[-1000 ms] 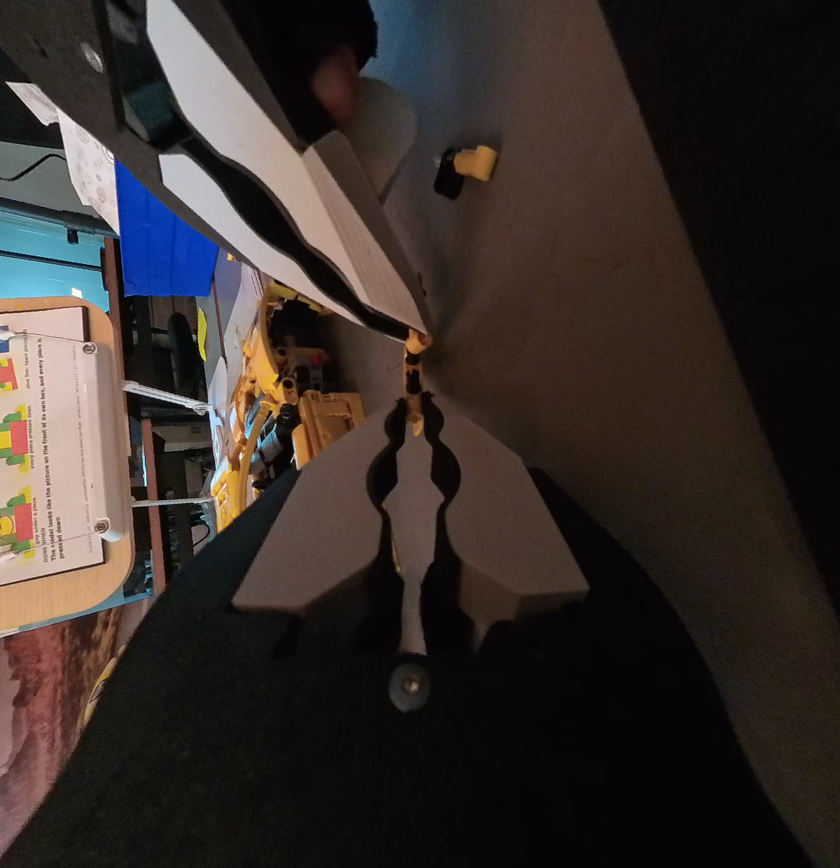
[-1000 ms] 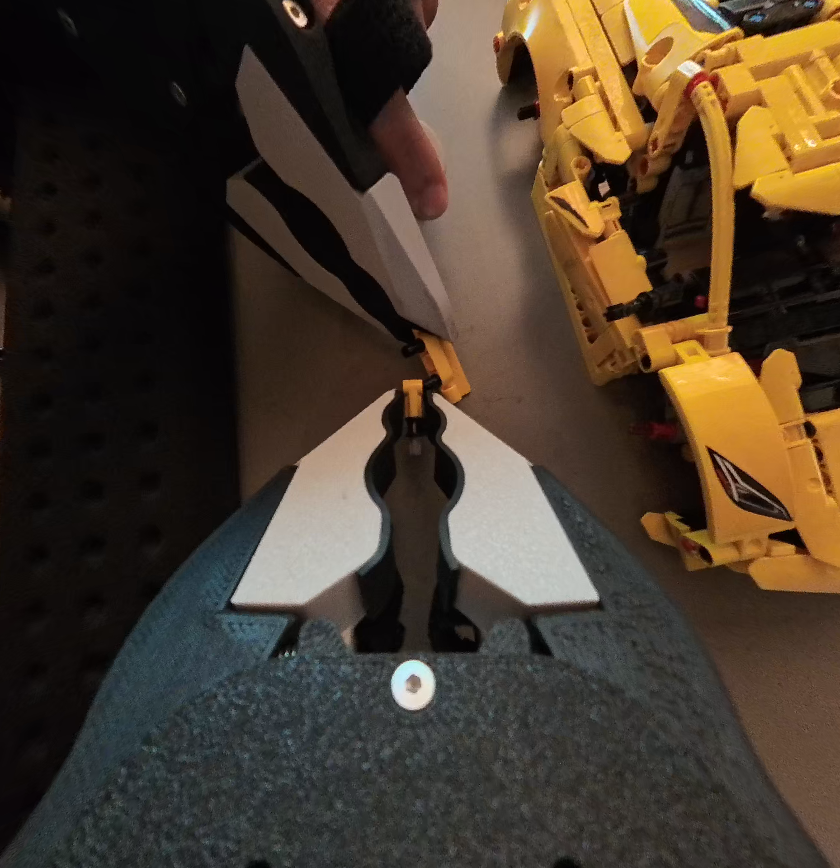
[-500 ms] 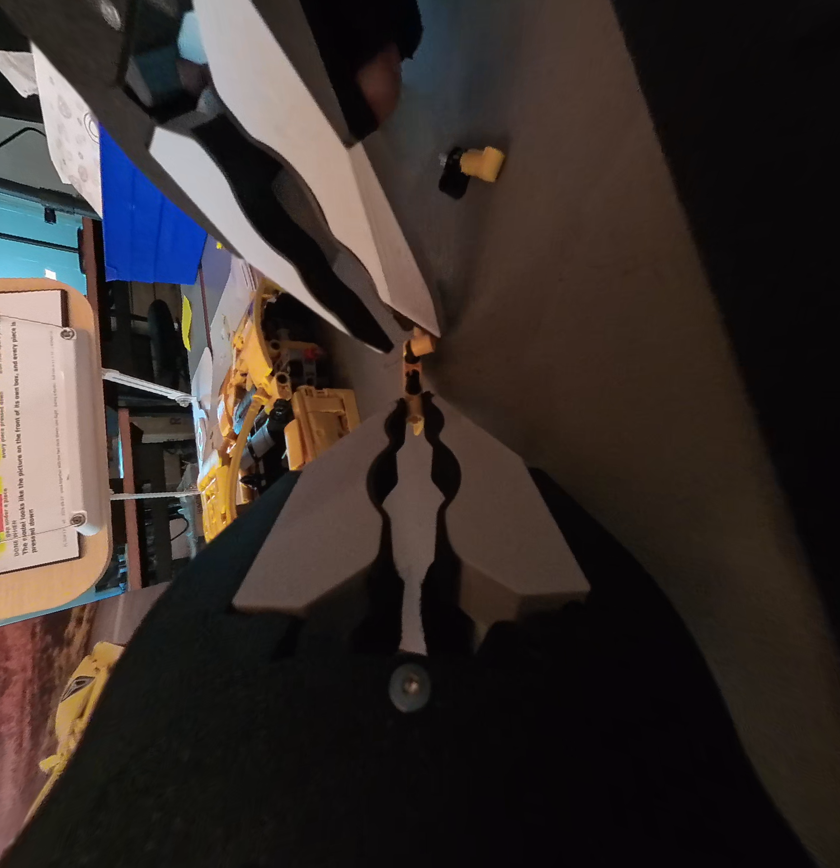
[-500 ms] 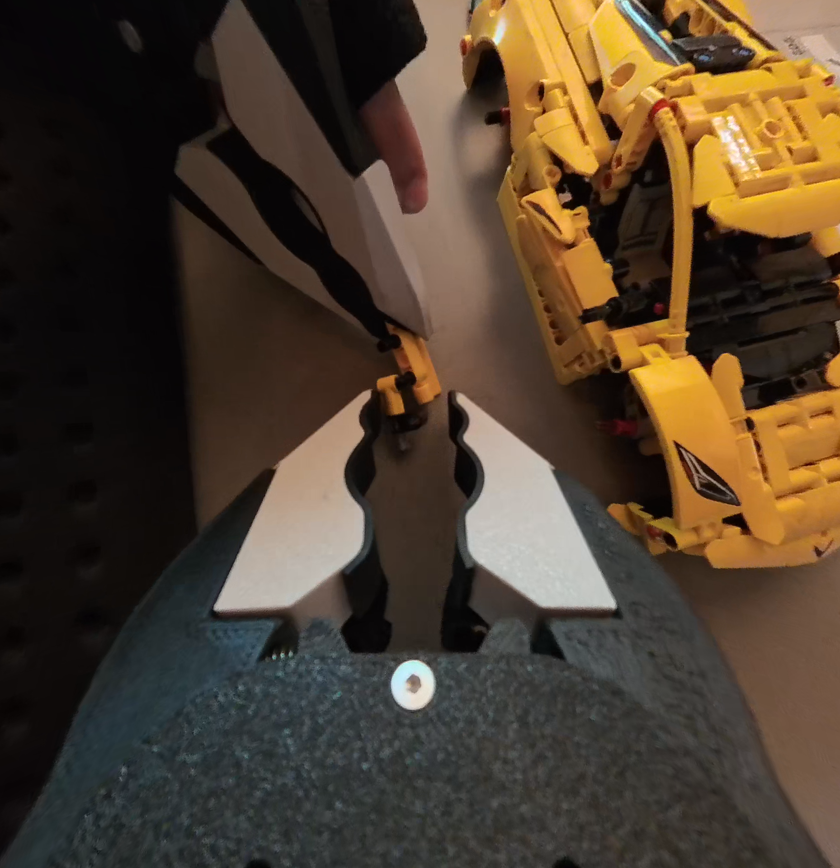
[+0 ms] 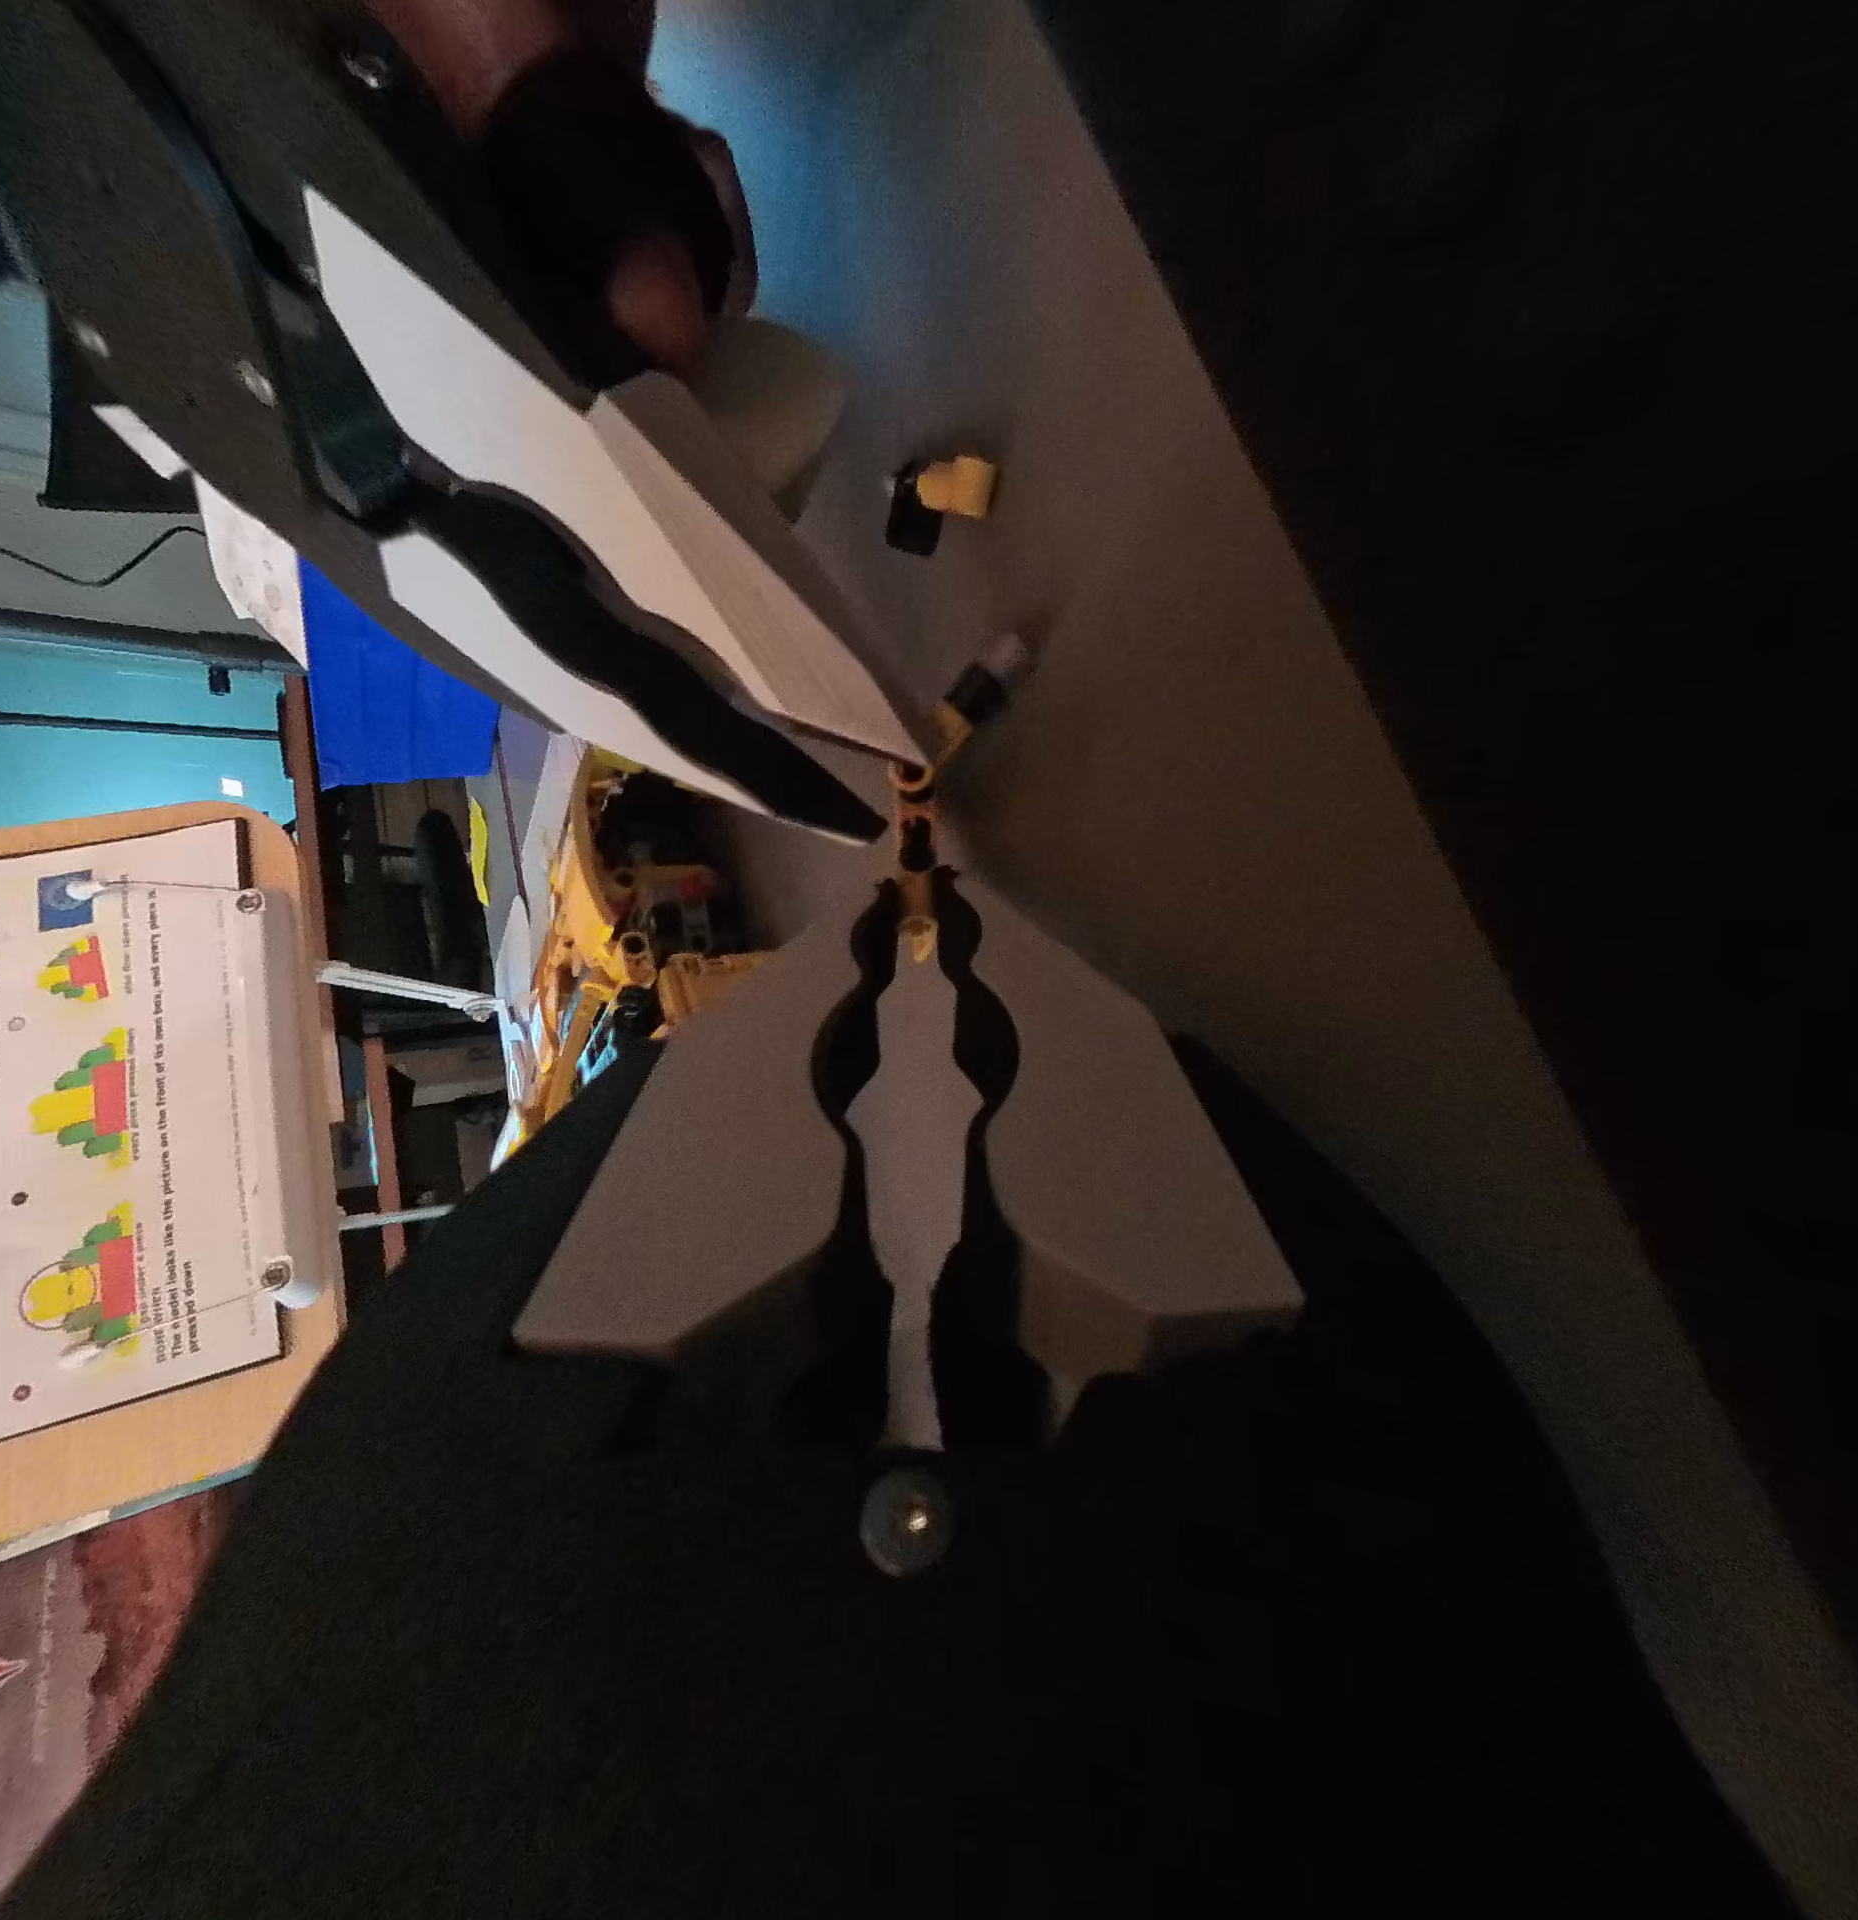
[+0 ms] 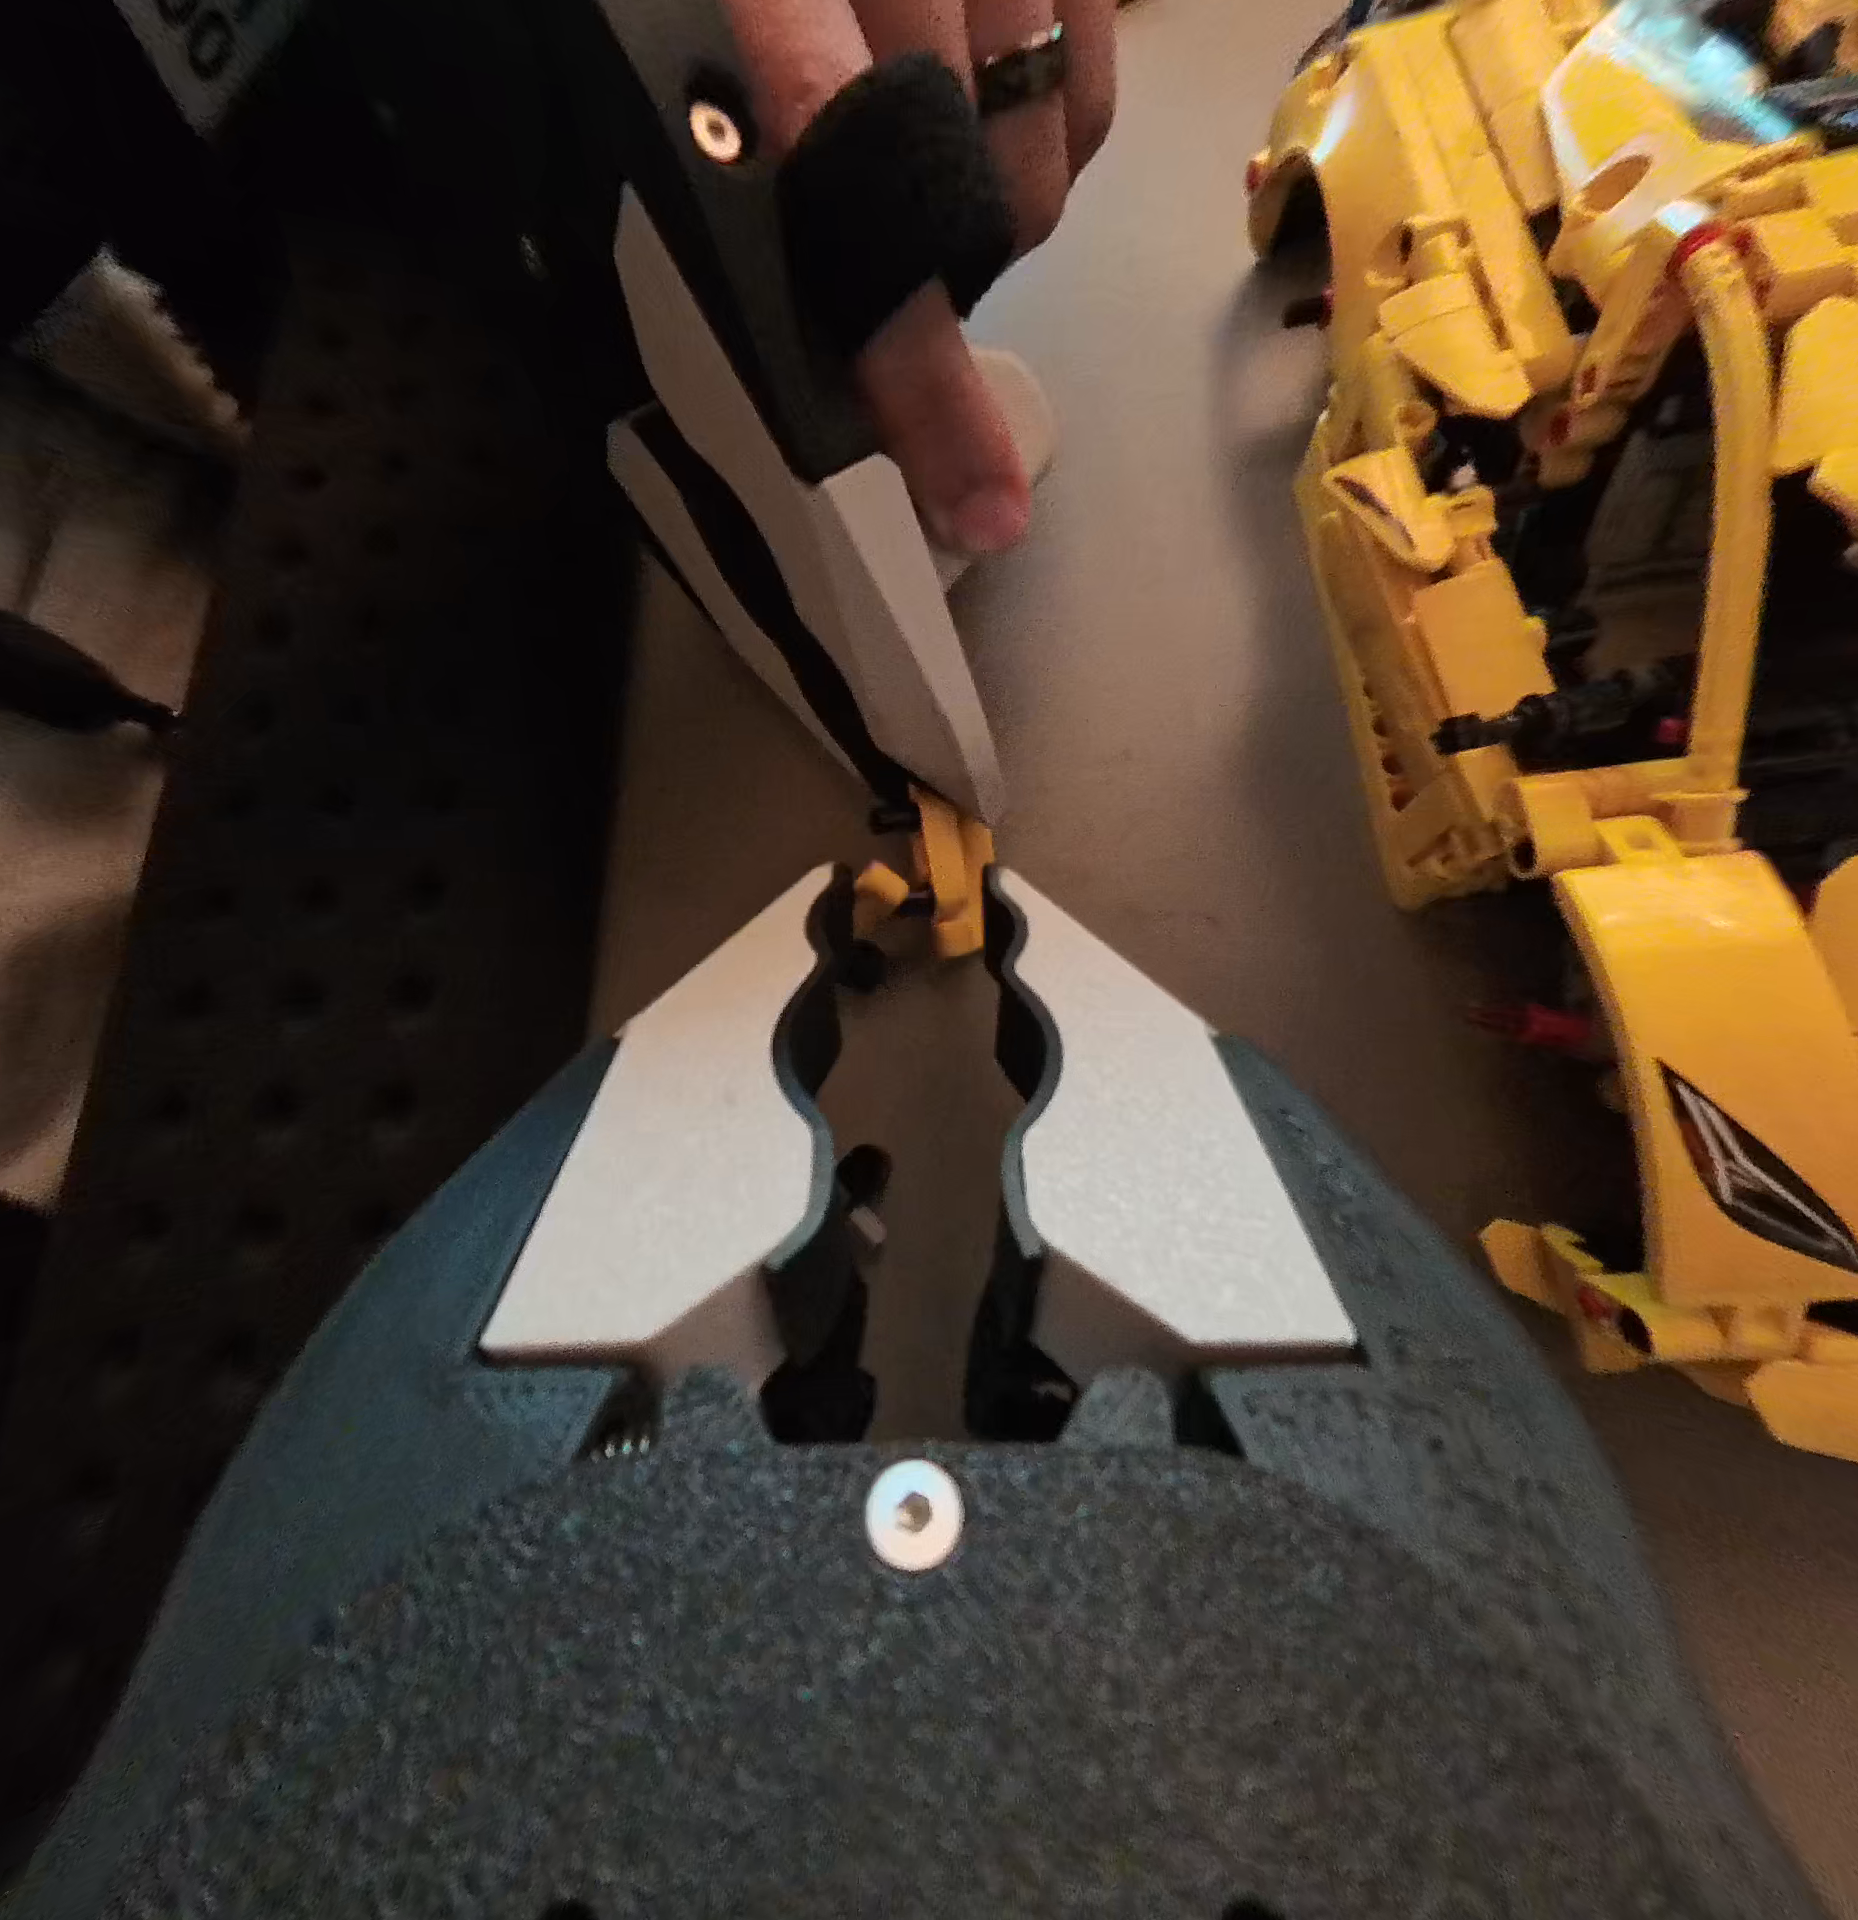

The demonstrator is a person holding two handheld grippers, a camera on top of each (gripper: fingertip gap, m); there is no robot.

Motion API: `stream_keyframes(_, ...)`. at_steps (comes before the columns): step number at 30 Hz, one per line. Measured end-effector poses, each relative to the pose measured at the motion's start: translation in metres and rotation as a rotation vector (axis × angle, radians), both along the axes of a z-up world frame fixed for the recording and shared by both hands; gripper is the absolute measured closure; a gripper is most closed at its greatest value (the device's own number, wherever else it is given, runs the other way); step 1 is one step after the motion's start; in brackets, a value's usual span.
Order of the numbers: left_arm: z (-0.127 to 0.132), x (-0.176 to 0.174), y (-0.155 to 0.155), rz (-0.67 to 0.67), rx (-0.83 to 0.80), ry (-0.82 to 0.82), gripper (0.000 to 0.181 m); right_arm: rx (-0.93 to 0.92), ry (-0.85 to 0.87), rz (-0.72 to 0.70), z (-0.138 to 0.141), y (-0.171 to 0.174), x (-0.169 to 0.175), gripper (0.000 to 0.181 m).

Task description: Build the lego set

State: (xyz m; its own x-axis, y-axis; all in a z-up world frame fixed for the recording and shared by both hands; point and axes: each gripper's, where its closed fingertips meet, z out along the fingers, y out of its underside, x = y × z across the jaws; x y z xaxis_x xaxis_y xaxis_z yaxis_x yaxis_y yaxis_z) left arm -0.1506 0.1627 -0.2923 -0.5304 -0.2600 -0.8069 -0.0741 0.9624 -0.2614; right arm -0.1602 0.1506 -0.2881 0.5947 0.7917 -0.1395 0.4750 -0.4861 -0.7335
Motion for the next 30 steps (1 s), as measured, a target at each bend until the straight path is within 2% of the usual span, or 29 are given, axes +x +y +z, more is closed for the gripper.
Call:
stream_keyframes(2, 0.000, -0.001, -0.002, -0.009, -0.014, 0.003, 0.175, -0.045, -0.017, 0.025, -0.008, -0.005, 0.001, 0.153)
stream_keyframes(12, 0.000, -0.002, -0.007, -0.056, 0.010, -0.010, 0.175, -0.102, 0.033, 0.097, -0.006, -0.012, -0.002, 0.156)
stream_keyframes(21, 0.001, -0.002, -0.013, -0.104, 0.037, -0.040, 0.174, -0.072, 0.112, 0.153, -0.002, -0.012, -0.010, 0.161)
stream_keyframes(30, 0.001, -0.005, -0.012, -0.097, -0.012, -0.015, 0.174, -0.076, 0.086, 0.151, -0.005, -0.015, -0.010, 0.157)
